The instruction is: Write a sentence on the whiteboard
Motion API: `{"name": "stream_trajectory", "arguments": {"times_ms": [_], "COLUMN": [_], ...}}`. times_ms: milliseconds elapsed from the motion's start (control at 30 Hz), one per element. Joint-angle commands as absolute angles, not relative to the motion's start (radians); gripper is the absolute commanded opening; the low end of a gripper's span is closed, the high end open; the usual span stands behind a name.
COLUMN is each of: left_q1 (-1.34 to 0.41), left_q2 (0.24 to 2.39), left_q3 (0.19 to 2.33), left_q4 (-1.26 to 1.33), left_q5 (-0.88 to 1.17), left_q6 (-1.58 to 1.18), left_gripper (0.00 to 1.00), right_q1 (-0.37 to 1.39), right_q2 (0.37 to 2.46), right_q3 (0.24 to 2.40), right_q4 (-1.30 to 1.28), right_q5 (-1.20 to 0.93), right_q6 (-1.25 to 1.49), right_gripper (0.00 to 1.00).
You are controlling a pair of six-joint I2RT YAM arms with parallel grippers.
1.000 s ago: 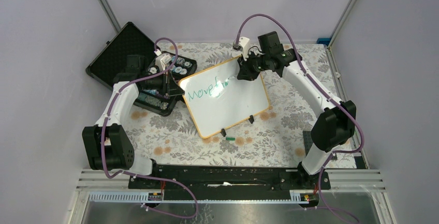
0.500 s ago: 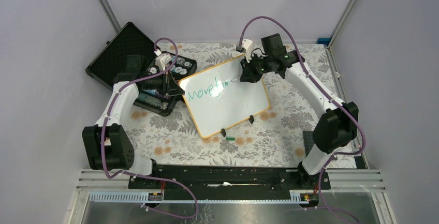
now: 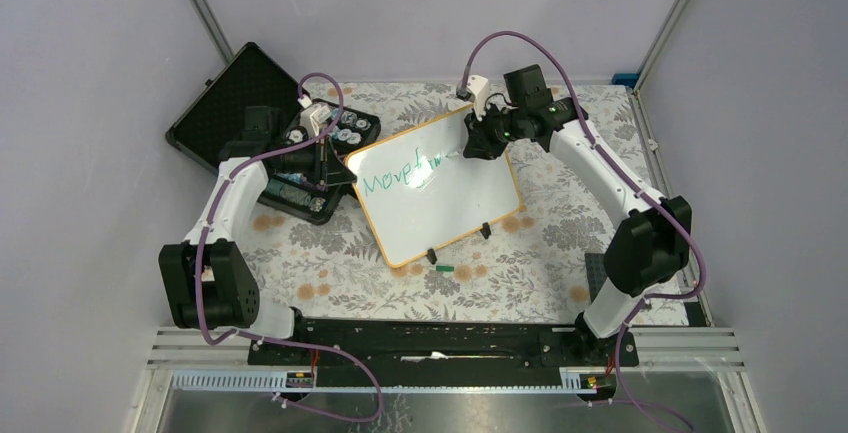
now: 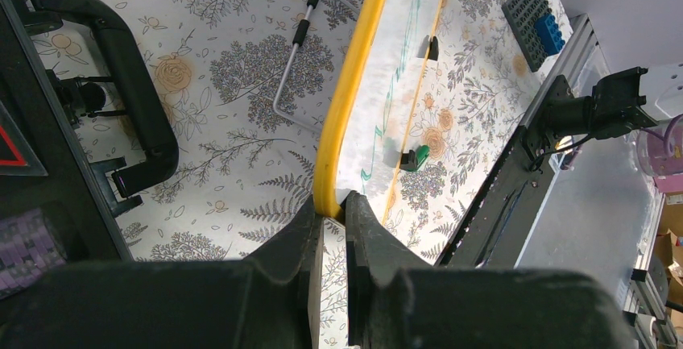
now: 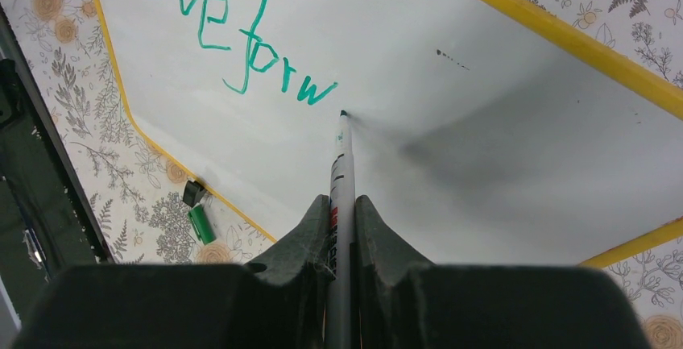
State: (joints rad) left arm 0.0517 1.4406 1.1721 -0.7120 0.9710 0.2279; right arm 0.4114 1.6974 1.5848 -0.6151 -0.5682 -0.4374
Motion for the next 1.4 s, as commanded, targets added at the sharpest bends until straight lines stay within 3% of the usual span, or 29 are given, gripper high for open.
{"name": "stream_trajectory", "arguments": {"times_ms": [0,1367], "left_q1": [0.026,0.025], "left_q2": [1.439,1.443], "left_q3": [1.166,1.168], "left_q4": [-0.681,-0.681], "left_q5": [0.88,0.88], "left_q6": [0.318,0.318], "left_gripper": [0.0,0.0], "right_q1": [0.407,0.444], "right_q2": [1.711,1.691], "right_q3": [1.629,1.54], "right_q4": [-0.582,-0.583], "right_q5": [-0.58,-0.555], "right_q6": [-0.425,-0.453], "right_gripper": [0.0,0.0]}}
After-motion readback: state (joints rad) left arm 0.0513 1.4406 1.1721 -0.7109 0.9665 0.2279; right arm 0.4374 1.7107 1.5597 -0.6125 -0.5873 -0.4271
